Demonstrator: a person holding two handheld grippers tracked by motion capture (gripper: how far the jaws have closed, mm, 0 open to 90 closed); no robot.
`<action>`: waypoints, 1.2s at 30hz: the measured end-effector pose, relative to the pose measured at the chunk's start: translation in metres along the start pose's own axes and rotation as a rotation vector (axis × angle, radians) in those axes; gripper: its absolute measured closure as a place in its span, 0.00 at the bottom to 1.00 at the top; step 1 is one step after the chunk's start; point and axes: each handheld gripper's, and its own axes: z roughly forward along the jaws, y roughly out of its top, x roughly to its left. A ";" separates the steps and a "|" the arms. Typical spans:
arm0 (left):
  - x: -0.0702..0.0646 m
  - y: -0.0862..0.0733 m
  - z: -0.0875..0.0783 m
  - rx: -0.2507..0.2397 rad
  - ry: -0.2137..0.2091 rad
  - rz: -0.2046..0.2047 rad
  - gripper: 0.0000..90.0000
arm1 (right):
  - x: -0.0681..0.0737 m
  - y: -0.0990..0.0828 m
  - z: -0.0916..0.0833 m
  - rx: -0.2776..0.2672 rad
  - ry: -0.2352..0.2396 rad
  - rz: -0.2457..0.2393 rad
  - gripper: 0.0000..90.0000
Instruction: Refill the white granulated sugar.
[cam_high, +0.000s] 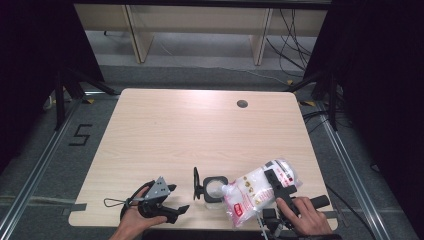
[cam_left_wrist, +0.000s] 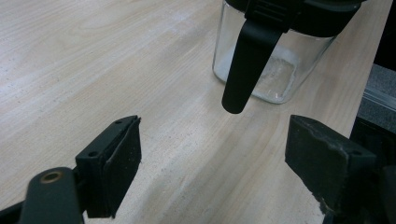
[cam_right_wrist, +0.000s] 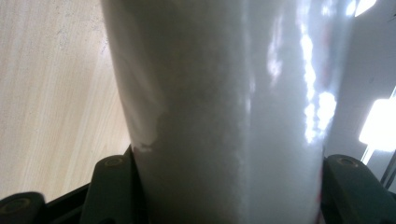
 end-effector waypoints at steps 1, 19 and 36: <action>0.000 0.000 0.000 -0.005 -0.002 -0.004 0.20 | 0.000 0.000 0.000 0.002 0.000 0.006 0.49; -0.001 0.000 0.001 -0.021 -0.009 -0.019 0.20 | -0.001 0.000 -0.002 0.017 -0.001 0.007 0.49; -0.001 0.000 0.001 -0.026 -0.012 -0.020 0.20 | 0.002 0.000 -0.003 0.012 -0.006 0.042 0.49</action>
